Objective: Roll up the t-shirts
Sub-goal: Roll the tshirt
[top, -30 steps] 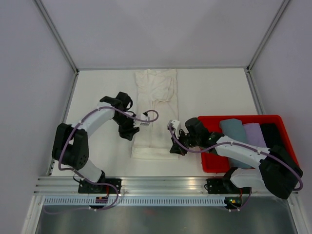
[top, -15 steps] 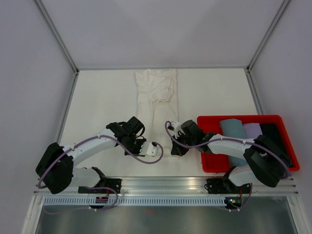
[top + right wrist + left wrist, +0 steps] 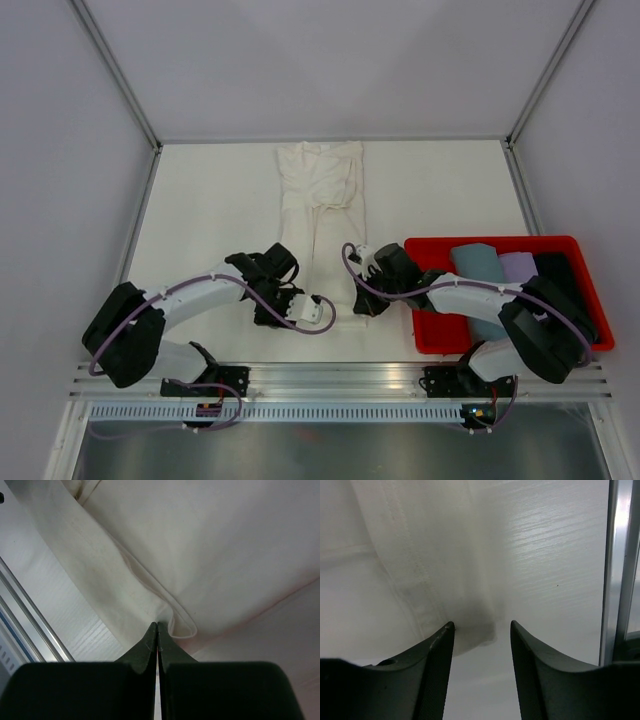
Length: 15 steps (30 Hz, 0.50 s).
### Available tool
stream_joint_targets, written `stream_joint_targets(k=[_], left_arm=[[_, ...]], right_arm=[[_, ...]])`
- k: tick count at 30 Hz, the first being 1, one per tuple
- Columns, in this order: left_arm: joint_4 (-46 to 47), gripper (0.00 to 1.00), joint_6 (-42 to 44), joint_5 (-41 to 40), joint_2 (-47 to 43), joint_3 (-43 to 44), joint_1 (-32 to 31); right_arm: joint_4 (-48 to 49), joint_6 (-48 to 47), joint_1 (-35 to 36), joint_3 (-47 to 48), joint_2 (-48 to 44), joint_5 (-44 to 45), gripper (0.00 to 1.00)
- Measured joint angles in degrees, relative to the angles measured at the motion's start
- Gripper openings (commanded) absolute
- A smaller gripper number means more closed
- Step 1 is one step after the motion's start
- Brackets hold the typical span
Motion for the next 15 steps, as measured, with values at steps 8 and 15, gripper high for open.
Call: stream_joint_targets(k=[8,15], left_arm=[[-0.1,0.58,0.0,-0.9,-7.1,-0.8,-1.5],[4.7,0.57,-1.1,-5.7,-10.4,-7.3,-3.7]], right_arm=[[-7.5,-8.4,0.0,3.8,-11.4,0.5,0.16],[-7.5,-21.8,2.1,1.4,-26.2,3.2,0.28]])
